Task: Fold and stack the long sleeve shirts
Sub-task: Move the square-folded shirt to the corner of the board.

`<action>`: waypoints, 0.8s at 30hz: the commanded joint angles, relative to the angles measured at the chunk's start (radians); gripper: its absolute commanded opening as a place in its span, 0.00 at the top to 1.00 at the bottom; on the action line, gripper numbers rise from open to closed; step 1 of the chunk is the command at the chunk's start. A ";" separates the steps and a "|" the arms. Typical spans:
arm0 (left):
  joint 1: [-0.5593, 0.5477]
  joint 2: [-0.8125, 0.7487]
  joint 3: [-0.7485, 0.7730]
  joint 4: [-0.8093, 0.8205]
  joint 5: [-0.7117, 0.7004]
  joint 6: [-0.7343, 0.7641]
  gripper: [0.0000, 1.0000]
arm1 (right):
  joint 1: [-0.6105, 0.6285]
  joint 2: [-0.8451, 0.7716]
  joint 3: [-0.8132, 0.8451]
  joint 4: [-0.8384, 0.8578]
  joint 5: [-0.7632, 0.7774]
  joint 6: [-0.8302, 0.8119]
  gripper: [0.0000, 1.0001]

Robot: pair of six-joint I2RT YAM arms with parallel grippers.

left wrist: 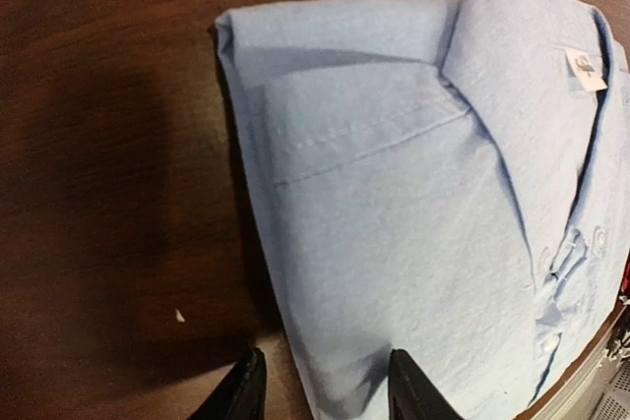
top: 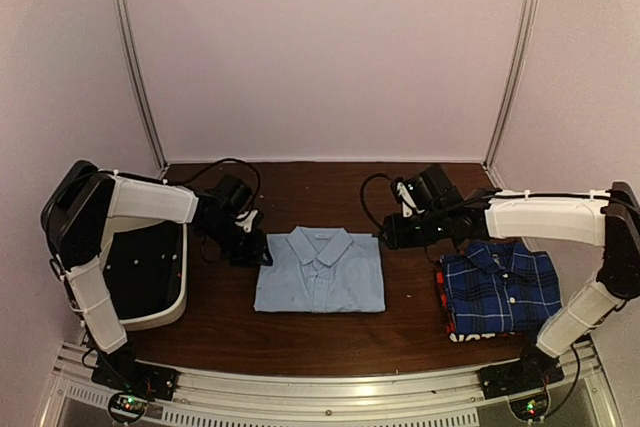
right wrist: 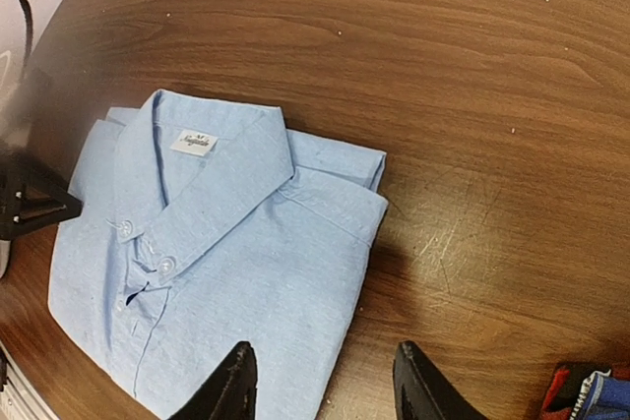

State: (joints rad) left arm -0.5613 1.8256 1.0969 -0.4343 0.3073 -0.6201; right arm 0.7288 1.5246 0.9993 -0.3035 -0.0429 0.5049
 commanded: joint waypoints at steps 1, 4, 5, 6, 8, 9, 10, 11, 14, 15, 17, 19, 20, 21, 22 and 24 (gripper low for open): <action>-0.016 0.055 0.019 0.043 0.011 -0.026 0.58 | -0.001 -0.047 -0.020 -0.012 0.026 0.017 0.51; -0.025 0.073 0.027 0.052 0.012 -0.038 0.64 | -0.001 -0.069 -0.027 -0.010 0.028 0.021 0.51; -0.028 0.078 0.032 0.054 0.015 -0.040 0.69 | 0.000 -0.076 -0.030 -0.008 0.031 0.021 0.51; -0.032 0.080 0.038 0.053 0.014 -0.042 0.74 | -0.001 -0.083 -0.031 -0.009 0.036 0.020 0.51; -0.035 0.079 0.046 0.052 0.006 -0.053 0.89 | 0.000 -0.094 -0.034 -0.012 0.038 0.018 0.51; -0.035 0.075 0.052 0.049 -0.007 -0.064 0.97 | -0.001 -0.098 -0.036 -0.013 0.038 0.015 0.50; -0.035 0.073 0.059 0.042 -0.022 -0.068 1.00 | -0.001 -0.101 -0.036 -0.014 0.049 0.013 0.50; -0.034 0.069 0.069 0.033 -0.037 -0.072 1.00 | -0.002 -0.104 -0.037 -0.015 0.060 0.009 0.50; -0.029 0.069 0.113 -0.011 -0.100 -0.068 1.00 | 0.000 -0.111 -0.037 -0.017 0.070 0.002 0.50; -0.023 0.070 0.127 -0.026 -0.114 -0.064 1.00 | -0.001 -0.114 -0.037 -0.018 0.071 0.001 0.50; 0.006 0.071 0.155 -0.049 -0.131 -0.054 1.00 | 0.000 -0.124 -0.037 -0.021 0.083 -0.002 0.50; 0.037 0.076 0.179 -0.071 -0.149 -0.038 1.00 | -0.002 -0.132 -0.037 -0.023 0.090 -0.006 0.50; 0.054 0.080 0.192 -0.081 -0.160 -0.028 1.00 | -0.002 -0.136 -0.037 -0.024 0.092 -0.007 0.50; 0.072 0.086 0.207 -0.094 -0.168 -0.017 1.00 | -0.002 -0.139 -0.038 -0.025 0.093 -0.008 0.49; 0.091 0.091 0.220 -0.103 -0.175 -0.006 1.00 | -0.002 -0.141 -0.036 -0.025 0.091 -0.009 0.49; 0.126 0.105 0.248 -0.121 -0.194 0.016 1.00 | -0.002 -0.147 -0.037 -0.025 0.089 -0.007 0.49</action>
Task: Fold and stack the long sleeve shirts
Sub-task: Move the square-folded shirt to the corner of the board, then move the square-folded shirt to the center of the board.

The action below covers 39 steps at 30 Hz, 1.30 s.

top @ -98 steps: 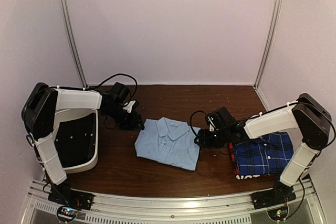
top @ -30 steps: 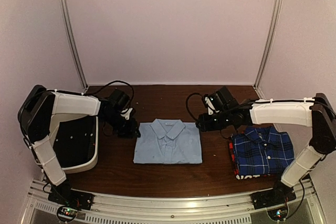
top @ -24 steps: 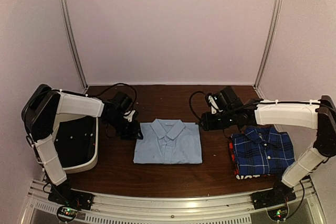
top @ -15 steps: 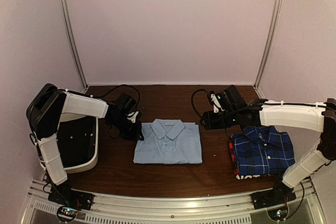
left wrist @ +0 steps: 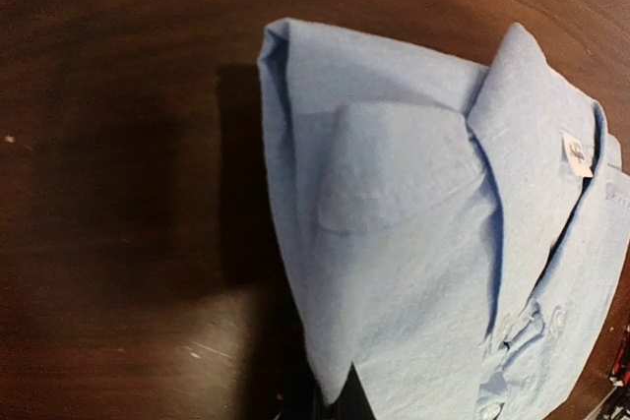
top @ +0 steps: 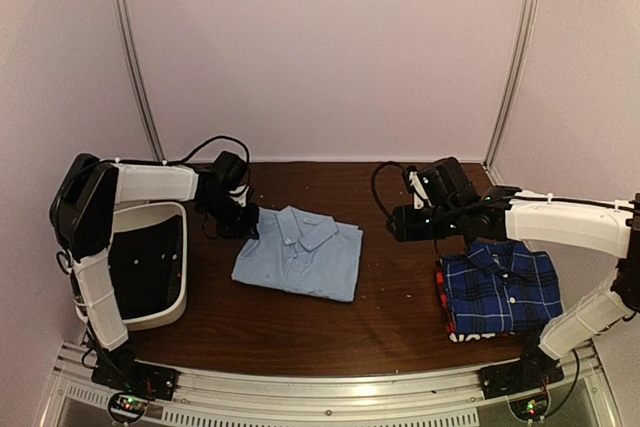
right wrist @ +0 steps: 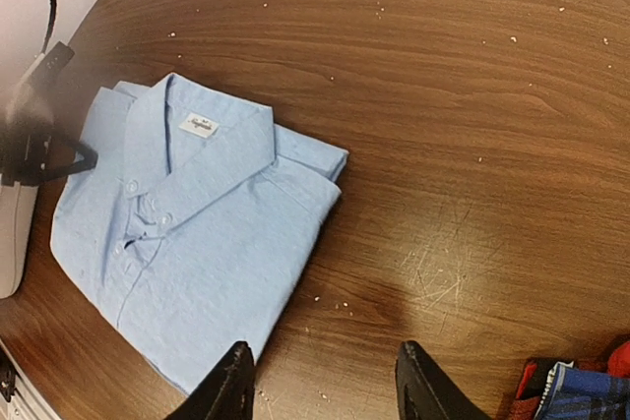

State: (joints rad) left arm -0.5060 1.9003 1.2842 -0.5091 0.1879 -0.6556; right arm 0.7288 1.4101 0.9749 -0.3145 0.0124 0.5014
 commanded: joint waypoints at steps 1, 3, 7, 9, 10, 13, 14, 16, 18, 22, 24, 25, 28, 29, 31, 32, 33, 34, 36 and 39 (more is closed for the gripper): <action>0.087 0.039 0.076 -0.055 -0.085 0.064 1.00 | -0.003 -0.037 -0.015 -0.014 0.035 -0.004 0.49; 0.122 0.064 0.115 -0.078 -0.106 0.096 1.00 | -0.002 -0.045 -0.020 -0.017 0.044 -0.002 0.49; 0.181 0.117 0.199 -0.114 -0.138 0.155 1.00 | -0.002 -0.057 -0.032 -0.025 0.058 -0.002 0.48; 0.211 0.146 0.250 -0.137 -0.156 0.180 1.00 | -0.003 -0.057 -0.034 -0.036 0.069 0.000 0.48; 0.224 0.161 0.272 -0.145 -0.156 0.189 1.00 | -0.003 -0.057 -0.036 -0.041 0.075 0.001 0.48; 0.249 0.188 0.315 -0.151 -0.150 0.209 1.00 | -0.003 -0.057 -0.042 -0.065 0.100 0.008 0.48; 0.253 0.196 0.330 -0.151 -0.151 0.215 1.00 | -0.003 -0.058 -0.046 -0.073 0.110 0.012 0.48; 0.258 0.210 0.357 -0.159 -0.151 0.223 1.00 | -0.004 -0.062 -0.056 -0.084 0.130 0.022 0.48; 0.259 0.220 0.375 -0.169 -0.148 0.226 1.00 | -0.005 -0.064 -0.066 -0.097 0.141 0.034 0.48; 0.259 0.209 0.381 -0.171 -0.141 0.226 0.80 | -0.006 -0.070 -0.084 -0.126 0.162 0.054 0.48; 0.259 0.192 0.385 -0.170 -0.141 0.229 0.66 | -0.005 -0.072 -0.094 -0.137 0.176 0.061 0.48; 0.259 0.180 0.387 -0.170 -0.142 0.231 0.56 | -0.006 -0.071 -0.096 -0.145 0.184 0.064 0.47; 0.259 0.136 0.388 -0.171 -0.145 0.233 0.35 | -0.005 -0.056 -0.094 -0.170 0.206 0.071 0.47; 0.259 0.121 0.387 -0.174 -0.144 0.234 0.31 | -0.006 -0.050 -0.091 -0.178 0.214 0.075 0.47; 0.259 0.082 0.382 -0.179 -0.135 0.235 0.26 | -0.005 -0.038 -0.088 -0.186 0.224 0.081 0.47; 0.259 0.061 0.376 -0.179 -0.128 0.234 0.25 | -0.006 -0.031 -0.088 -0.186 0.225 0.082 0.47; 0.259 0.037 0.368 -0.178 -0.117 0.233 0.25 | -0.006 -0.021 -0.086 -0.186 0.229 0.084 0.47; 0.258 0.015 0.354 -0.175 -0.100 0.230 0.24 | -0.006 -0.010 -0.082 -0.188 0.233 0.085 0.47; 0.258 -0.037 0.319 -0.152 -0.040 0.223 0.24 | -0.006 0.026 -0.065 -0.193 0.242 0.088 0.48; 0.252 -0.112 0.260 -0.111 0.029 0.210 0.24 | -0.007 0.100 -0.022 -0.213 0.264 0.086 0.49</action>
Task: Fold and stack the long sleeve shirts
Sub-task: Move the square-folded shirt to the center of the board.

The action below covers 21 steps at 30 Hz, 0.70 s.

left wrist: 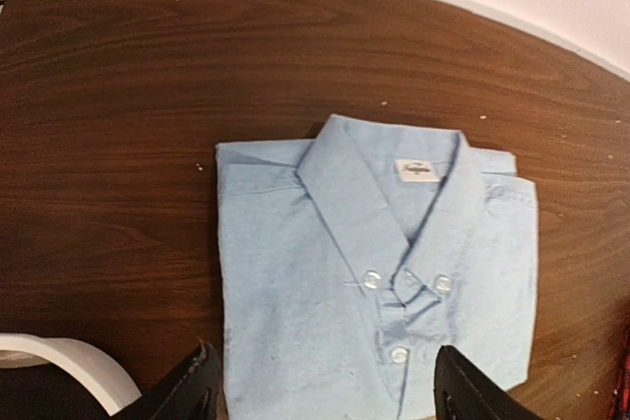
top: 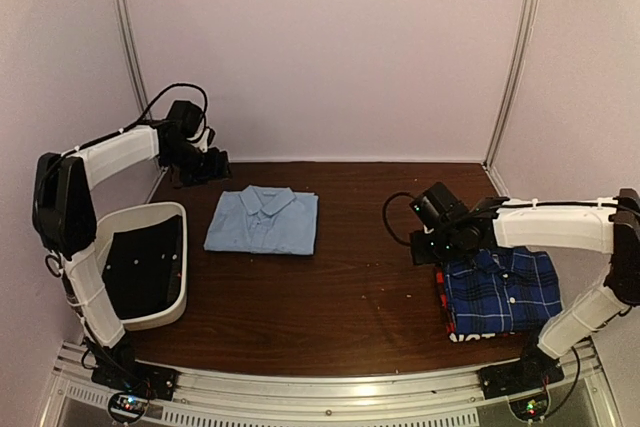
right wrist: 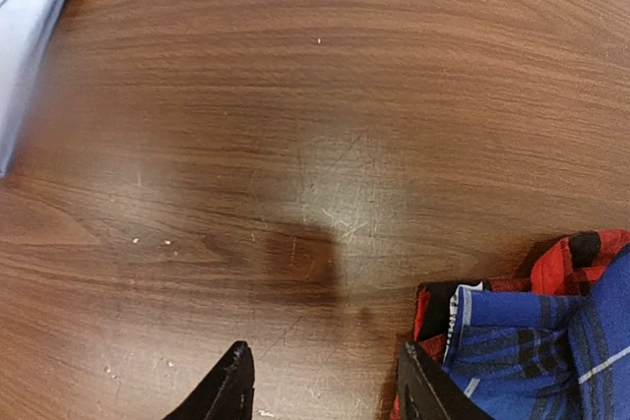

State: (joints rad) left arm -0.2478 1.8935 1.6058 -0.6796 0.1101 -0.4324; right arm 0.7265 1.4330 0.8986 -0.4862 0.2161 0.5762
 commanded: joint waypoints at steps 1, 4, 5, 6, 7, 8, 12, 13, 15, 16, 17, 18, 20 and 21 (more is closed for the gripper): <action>-0.014 -0.123 -0.079 0.073 0.123 -0.017 0.24 | -0.006 0.113 0.070 -0.054 0.076 0.012 0.50; -0.045 -0.176 -0.137 0.102 0.153 -0.017 0.24 | -0.014 0.181 0.117 -0.104 0.119 0.019 0.53; -0.057 -0.192 -0.155 0.109 0.160 -0.016 0.24 | -0.017 0.196 0.125 -0.122 0.132 0.020 0.53; -0.066 -0.204 -0.175 0.118 0.166 -0.016 0.24 | -0.020 0.212 0.131 -0.129 0.143 0.020 0.54; -0.074 -0.216 -0.195 0.128 0.176 -0.013 0.24 | -0.026 0.224 0.137 -0.143 0.154 0.026 0.54; -0.079 -0.227 -0.214 0.135 0.185 -0.012 0.24 | -0.029 0.237 0.141 -0.156 0.165 0.030 0.55; -0.093 -0.262 -0.289 0.172 0.218 -0.011 0.24 | -0.041 0.279 0.148 -0.182 0.191 0.052 0.58; -0.095 -0.269 -0.301 0.178 0.220 -0.011 0.24 | -0.042 0.290 0.152 -0.190 0.198 0.059 0.58; -0.100 -0.277 -0.325 0.189 0.227 -0.008 0.24 | -0.041 0.310 0.157 -0.206 0.210 0.071 0.59; -0.100 -0.280 -0.335 0.197 0.234 -0.008 0.24 | -0.042 0.323 0.158 -0.213 0.216 0.076 0.59; -0.102 -0.282 -0.346 0.203 0.243 -0.007 0.24 | -0.041 0.333 0.158 -0.219 0.224 0.084 0.59; -0.103 -0.283 -0.354 0.208 0.251 -0.006 0.24 | -0.042 0.341 0.158 -0.226 0.229 0.089 0.60; -0.106 -0.283 -0.363 0.210 0.257 -0.005 0.24 | -0.042 0.360 0.157 -0.231 0.240 0.098 0.60; -0.109 -0.284 -0.367 0.211 0.260 -0.004 0.24 | -0.043 0.369 0.155 -0.233 0.242 0.102 0.61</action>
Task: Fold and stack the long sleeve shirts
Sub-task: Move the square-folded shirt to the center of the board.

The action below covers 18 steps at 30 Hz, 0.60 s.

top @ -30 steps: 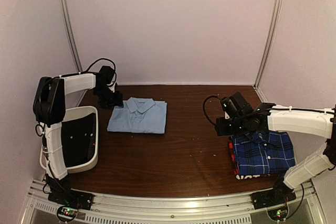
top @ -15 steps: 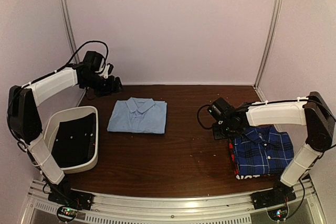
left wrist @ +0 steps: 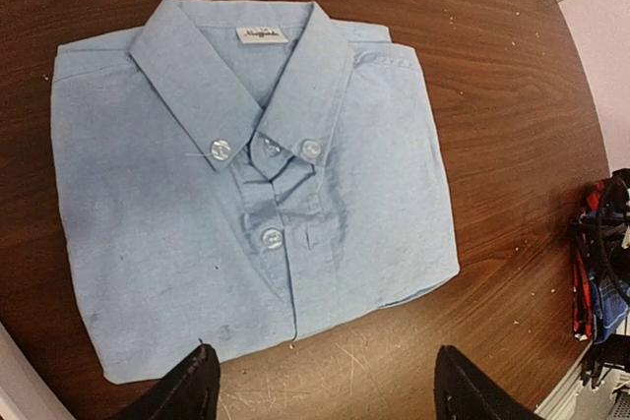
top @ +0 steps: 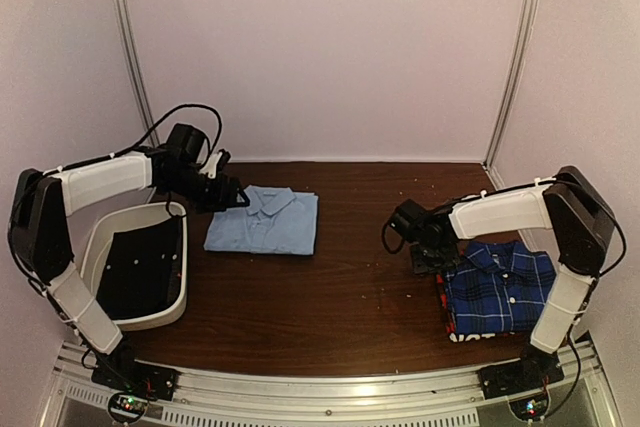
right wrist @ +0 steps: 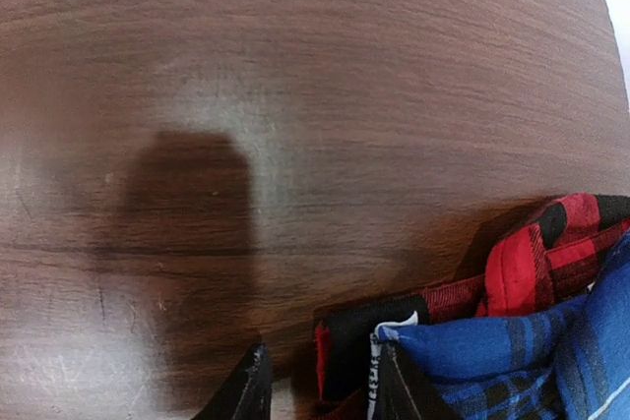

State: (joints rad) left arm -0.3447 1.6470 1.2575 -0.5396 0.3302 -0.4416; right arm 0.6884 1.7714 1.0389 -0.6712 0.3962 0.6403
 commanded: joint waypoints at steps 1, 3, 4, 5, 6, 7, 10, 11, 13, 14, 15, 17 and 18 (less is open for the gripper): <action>-0.015 -0.040 -0.022 0.073 0.046 0.006 0.24 | -0.006 0.040 0.015 -0.049 0.065 0.042 0.63; -0.020 -0.044 -0.028 0.076 0.055 0.007 0.24 | -0.005 0.061 0.016 -0.049 0.072 0.048 0.65; -0.022 -0.046 -0.032 0.079 0.055 0.007 0.24 | -0.004 0.073 0.018 -0.050 0.079 0.051 0.67; -0.023 -0.048 -0.036 0.079 0.057 0.009 0.24 | -0.006 0.086 0.026 -0.055 0.086 0.054 0.70; -0.023 -0.049 -0.041 0.080 0.059 0.010 0.24 | -0.007 0.097 0.032 -0.059 0.094 0.057 0.75; -0.023 -0.050 -0.046 0.081 0.063 0.011 0.24 | -0.007 0.107 0.039 -0.059 0.098 0.057 0.80; -0.023 -0.056 -0.057 0.085 0.065 0.016 0.24 | -0.007 0.133 0.072 -0.077 0.107 0.055 0.97; -0.023 -0.059 -0.060 0.087 0.064 0.017 0.24 | -0.006 0.142 0.085 -0.084 0.108 0.055 1.00; -0.023 -0.063 -0.063 0.089 0.068 0.017 0.24 | 0.000 0.154 0.116 -0.091 0.099 0.048 1.00; -0.023 -0.068 -0.066 0.092 0.071 0.017 0.24 | 0.007 0.157 0.135 -0.093 0.089 0.041 1.00; -0.023 -0.071 -0.070 0.095 0.072 0.016 0.24 | 0.015 0.162 0.159 -0.096 0.080 0.035 1.00; -0.023 -0.074 -0.072 0.095 0.077 0.015 0.24 | 0.035 0.177 0.219 -0.104 0.055 0.025 1.00; -0.023 -0.073 -0.073 0.096 0.078 0.015 0.24 | 0.043 0.188 0.252 -0.102 0.037 0.017 1.00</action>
State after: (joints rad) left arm -0.3641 1.6081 1.1957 -0.4934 0.3855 -0.4393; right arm 0.6956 1.9289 1.1774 -0.7872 0.4759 0.6788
